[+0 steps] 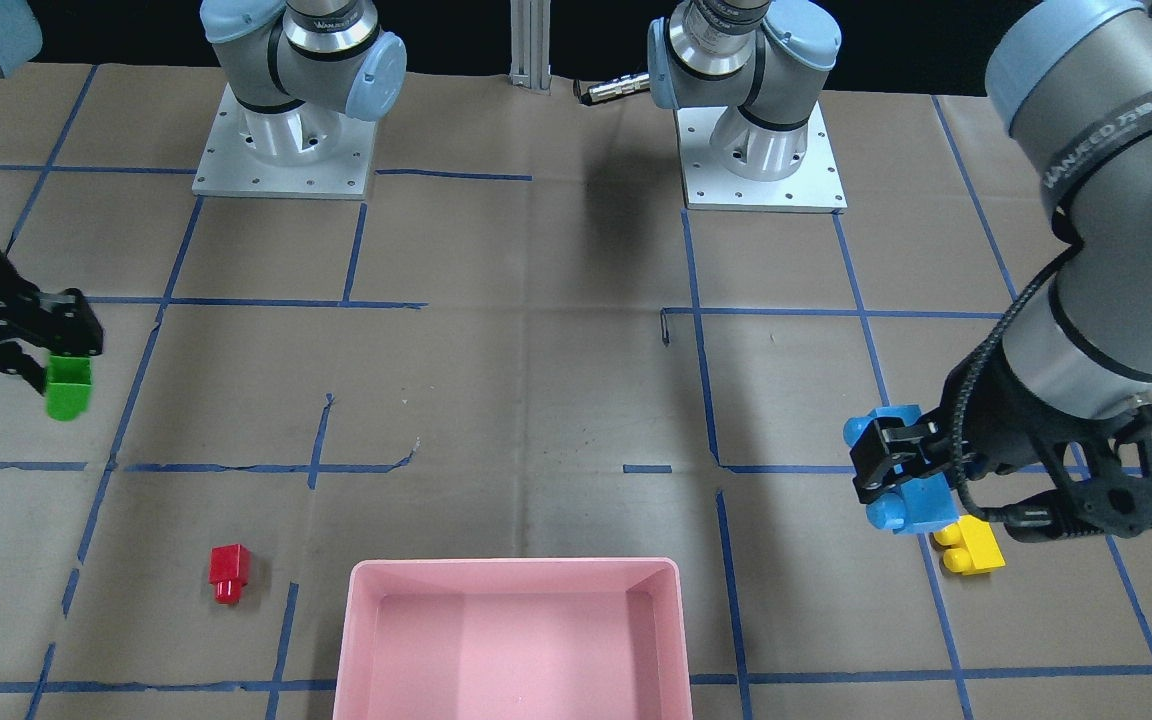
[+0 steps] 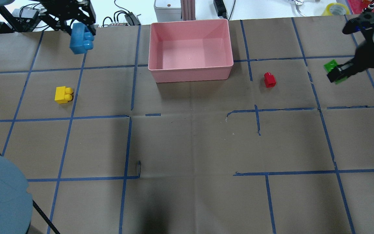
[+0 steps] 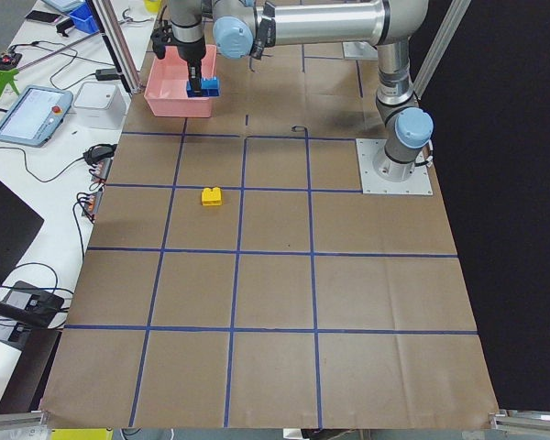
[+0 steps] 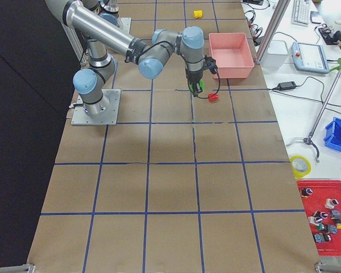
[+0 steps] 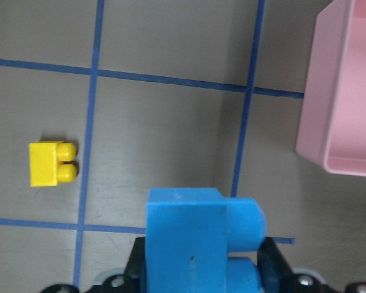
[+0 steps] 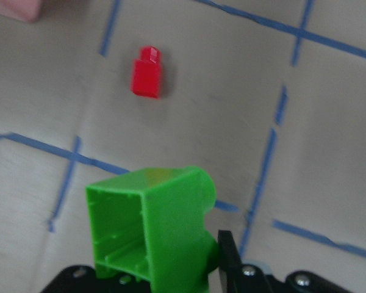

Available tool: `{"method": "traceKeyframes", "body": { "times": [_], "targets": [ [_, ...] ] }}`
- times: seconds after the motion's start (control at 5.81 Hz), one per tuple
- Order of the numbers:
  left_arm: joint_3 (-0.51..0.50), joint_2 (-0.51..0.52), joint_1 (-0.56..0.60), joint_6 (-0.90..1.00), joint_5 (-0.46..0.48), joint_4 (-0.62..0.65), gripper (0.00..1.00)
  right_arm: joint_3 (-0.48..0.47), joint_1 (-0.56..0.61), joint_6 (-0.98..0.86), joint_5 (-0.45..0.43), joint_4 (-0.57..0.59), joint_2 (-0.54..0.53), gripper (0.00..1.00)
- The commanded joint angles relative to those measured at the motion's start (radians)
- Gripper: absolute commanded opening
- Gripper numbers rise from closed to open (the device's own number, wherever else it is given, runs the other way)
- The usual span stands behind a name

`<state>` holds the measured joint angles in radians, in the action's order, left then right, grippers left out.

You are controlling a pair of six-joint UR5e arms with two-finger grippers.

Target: Put all blocks into box

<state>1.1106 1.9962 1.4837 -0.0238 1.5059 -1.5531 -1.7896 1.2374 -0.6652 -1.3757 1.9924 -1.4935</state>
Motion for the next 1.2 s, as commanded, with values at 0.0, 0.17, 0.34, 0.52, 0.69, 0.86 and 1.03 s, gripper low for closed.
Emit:
{"method": "traceKeyframes", "body": {
  "times": [0.0,0.17,0.34,0.52,0.69,0.86,1.03],
  "targets": [
    [-0.041,0.036,0.03,-0.025,0.026,-0.005,0.19,0.029,0.137,0.026,0.36,0.151,0.1,0.08],
    [-0.037,0.038,0.03,-0.022,0.027,-0.004,0.19,0.042,0.177,0.024,0.451,0.322,0.189,0.08],
    [-0.035,0.041,0.03,-0.022,0.025,-0.002,0.19,0.138,0.212,0.024,0.483,0.382,0.284,0.09],
    [-0.035,0.044,0.03,-0.021,0.024,0.004,0.19,0.258,0.267,0.022,0.491,0.408,0.39,0.1],
    [-0.037,0.044,0.03,-0.021,0.025,0.004,0.19,0.332,0.302,0.024,0.488,0.425,0.463,0.32],
    [-0.041,0.045,0.03,-0.021,0.02,0.005,0.19,0.366,0.326,0.026,0.488,0.424,0.485,0.99],
    [-0.055,0.067,0.03,-0.024,0.016,0.014,0.19,0.366,0.332,0.027,0.471,0.41,0.487,1.0]
  ]
}}
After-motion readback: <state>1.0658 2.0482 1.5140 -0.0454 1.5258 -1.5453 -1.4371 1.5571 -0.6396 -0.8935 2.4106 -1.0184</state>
